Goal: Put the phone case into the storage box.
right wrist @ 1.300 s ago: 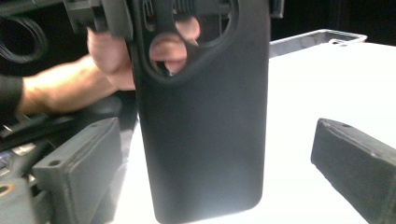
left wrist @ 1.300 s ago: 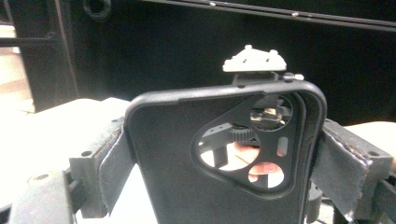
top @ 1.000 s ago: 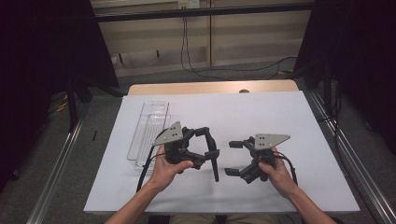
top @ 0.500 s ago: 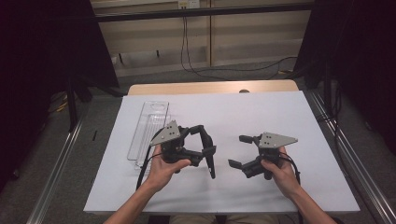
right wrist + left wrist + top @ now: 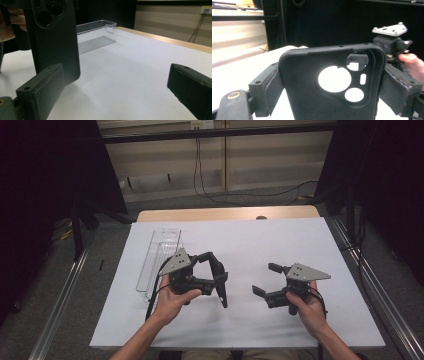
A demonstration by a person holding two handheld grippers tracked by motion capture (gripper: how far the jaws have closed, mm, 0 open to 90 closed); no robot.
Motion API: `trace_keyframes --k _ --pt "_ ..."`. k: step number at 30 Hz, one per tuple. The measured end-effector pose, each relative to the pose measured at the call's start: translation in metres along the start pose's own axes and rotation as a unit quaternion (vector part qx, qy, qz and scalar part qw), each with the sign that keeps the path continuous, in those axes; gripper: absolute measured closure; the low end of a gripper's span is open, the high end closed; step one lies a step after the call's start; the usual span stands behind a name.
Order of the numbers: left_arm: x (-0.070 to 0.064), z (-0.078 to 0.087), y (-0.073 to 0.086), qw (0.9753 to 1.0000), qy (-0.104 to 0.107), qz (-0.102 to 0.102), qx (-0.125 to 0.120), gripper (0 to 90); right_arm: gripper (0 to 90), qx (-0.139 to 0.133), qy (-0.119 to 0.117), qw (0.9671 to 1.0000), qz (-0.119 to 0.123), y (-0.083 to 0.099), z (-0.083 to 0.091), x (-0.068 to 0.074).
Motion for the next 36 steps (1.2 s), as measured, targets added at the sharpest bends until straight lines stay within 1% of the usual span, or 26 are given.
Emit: trace_keyframes --k 5,6,7,8,9,10,11,12,13,14,15,16,17,19,22,23,24,25,26,27,28,29,31,32,34,36 --pt "0.001 0.003 -0.001 1.0 -0.007 0.0 0.006 13.7 0.4 -0.011 0.011 0.9999 -0.001 0.0 0.011 0.002" --pt "0.001 0.003 -0.001 0.9999 -0.015 0.0 0.004 13.7 0.4 -0.011 0.015 0.9998 -0.001 0.001 0.013 0.002" --pt "0.001 0.004 -0.001 0.9999 -0.015 -0.001 0.007 13.7 0.5 -0.011 0.02 0.9997 0.0 0.002 0.015 0.001" --pt "0.001 0.004 -0.001 0.9997 -0.022 0.005 0.004 13.6 0.5 -0.009 0.026 0.9996 0.0 0.003 0.018 0.001" --pt "0.001 0.004 -0.001 0.9997 -0.023 0.005 0.004 13.6 0.6 -0.015 0.039 0.9991 -0.002 0.004 0.019 -0.001" --pt "0.002 0.005 -0.001 0.9997 -0.025 0.003 0.006 13.6 0.7 -0.014 0.041 0.999 -0.005 0.005 0.02 -0.001" --pt "0.002 0.005 -0.001 0.9996 -0.026 0.003 0.004 13.5 0.8 -0.016 0.052 0.9985 -0.006 0.006 0.023 -0.003" --pt "0.004 0.007 -0.001 0.9997 -0.024 -0.006 0.007 13.5 0.8 -0.017 0.061 0.998 -0.007 0.007 0.024 -0.004" --pt "0.004 0.007 -0.002 0.9995 -0.032 0.001 0.005 13.5 0.7 -0.022 0.07 0.9973 -0.007 0.008 0.027 -0.005" --pt "0.005 0.008 -0.002 0.9995 -0.032 0.004 0.005 13.5 0.7 -0.023 0.072 0.9971 -0.008 0.009 0.028 -0.006" --pt "0.006 0.007 -0.002 0.9994 -0.035 0.005 -0.003 13.5 0.7 -0.022 0.079 0.9966 -0.007 0.01 0.031 -0.008" --pt "0.006 0.009 -0.002 0.9991 -0.043 0.007 -0.002 13.5 0.8 -0.021 0.084 0.9962 -0.007 0.011 0.032 -0.008" --pt "0.007 0.009 -0.003 0.999 -0.043 0.006 -0.003 13.5 0.8 -0.023 0.088 0.9958 -0.009 0.011 0.034 -0.009" --pt "0.008 0.011 -0.003 0.9987 -0.051 0.004 0.002 13.4 0.6 -0.022 0.093 0.9953 -0.014 0.013 0.039 -0.01" --pt "0.01 0.013 -0.004 0.9982 -0.059 0.006 -0.001 13.4 0.0 -0.039 0.09 0.9951 -0.013 0.013 0.045 -0.011" --pt "0.011 0.014 -0.004 0.9979 -0.065 0.008 -0.002 13.4 0.2 -0.039 0.097 0.9945 -0.01 0.013 0.048 -0.012" --pt "0.012 0.016 -0.004 0.9979 -0.065 0.002 0.004 13.4 0.4 -0.04 0.105 0.9935 -0.016 0.013 0.05 -0.012" --pt "0.013 0.016 -0.005 0.9976 -0.069 0.005 0.002 13.4 0.2 -0.039 0.109 0.9931 -0.018 0.014 0.052 -0.013" --pt "0.013 0.016 -0.005 0.9973 -0.073 0.01 -0.007 13.4 0.2 -0.038 0.109 0.9931 -0.018 0.014 0.053 -0.013" --pt "0.014 0.017 -0.005 0.9975 -0.07 0.01 -0.001 13.4 0.3 -0.036 0.11 0.9931 -0.017 0.015 0.056 -0.014" --pt "0.015 0.018 -0.005 0.997 -0.077 0.011 -0.006 13.4 0.2 -0.036 0.115 0.9926 -0.017 0.016 0.058 -0.014" --pt "0.016 0.019 -0.006 0.9972 -0.074 0.009 -0.001 13.4 0.3 -0.039 0.121 0.9917 -0.02 0.017 0.061 -0.015" --pt "0.017 0.02 -0.006 0.9965 -0.082 0.012 -0.005 13.4 0.1 -0.044 0.126 0.9908 -0.023 0.019 0.066 -0.017" --pt "0.018 0.021 -0.006 0.9965 -0.084 0.003 0.002 13.4 0.0 -0.048 0.128 0.9903 -0.023 0.019 0.068 -0.018" --pt "0.018 0.021 -0.007 0.9958 -0.09 0.012 -0.004 13.4 0.0 -0.049 0.129 0.9903 -0.016 0.02 0.07 -0.02" --pt "0.019 0.022 -0.007 0.9954 -0.094 0.014 -0.008 13.4 0.0 -0.058 0.133 0.9892 -0.021 0.019 0.072 -0.022"
Point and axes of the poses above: each handheld gripper's, and its own axes: z roughly backward along the jaws, y roughly out of its underside, x roughly to its left, the point moved 3 cm from there along -z, roughly forward along the jaws, and after that the axes turned 8 degrees about -z, right-handed, at the moved point
